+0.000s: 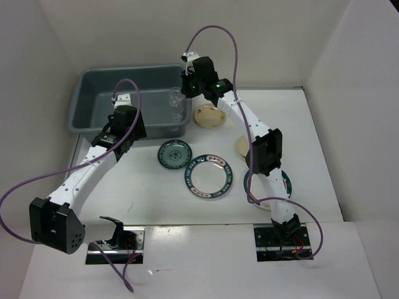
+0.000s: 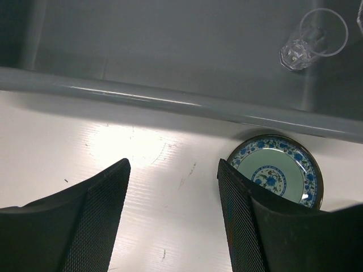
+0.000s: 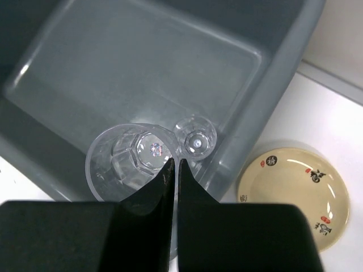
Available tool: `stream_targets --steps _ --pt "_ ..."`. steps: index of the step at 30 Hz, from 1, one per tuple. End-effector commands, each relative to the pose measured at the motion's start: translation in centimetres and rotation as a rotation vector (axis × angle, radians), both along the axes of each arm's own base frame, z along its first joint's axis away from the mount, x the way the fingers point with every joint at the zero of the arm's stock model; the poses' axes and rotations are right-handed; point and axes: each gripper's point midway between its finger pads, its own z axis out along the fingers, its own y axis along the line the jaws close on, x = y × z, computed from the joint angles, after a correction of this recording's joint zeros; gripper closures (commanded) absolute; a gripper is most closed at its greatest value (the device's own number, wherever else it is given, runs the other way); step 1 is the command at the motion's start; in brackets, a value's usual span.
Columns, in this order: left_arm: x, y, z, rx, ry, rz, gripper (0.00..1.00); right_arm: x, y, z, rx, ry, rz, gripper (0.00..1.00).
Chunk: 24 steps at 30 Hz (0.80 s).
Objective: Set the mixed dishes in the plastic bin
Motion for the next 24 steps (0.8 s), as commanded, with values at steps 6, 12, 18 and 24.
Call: stream_targets --steps 6,12,18,24 --pt "-0.2 0.6 1.1 0.019 -0.045 0.006 0.29 1.3 0.6 0.2 0.0 -0.056 0.018 0.99" --pt "-0.5 0.7 0.6 0.024 -0.028 0.006 0.29 1.7 1.7 -1.7 -0.003 -0.043 0.036 0.99" --pt "-0.5 0.7 0.6 0.024 -0.028 0.006 0.29 2.5 1.8 -3.4 -0.01 -0.032 0.014 0.99" --pt "-0.7 0.7 0.4 0.026 -0.019 0.006 0.29 3.6 2.0 -3.6 0.001 -0.054 -0.015 0.99"
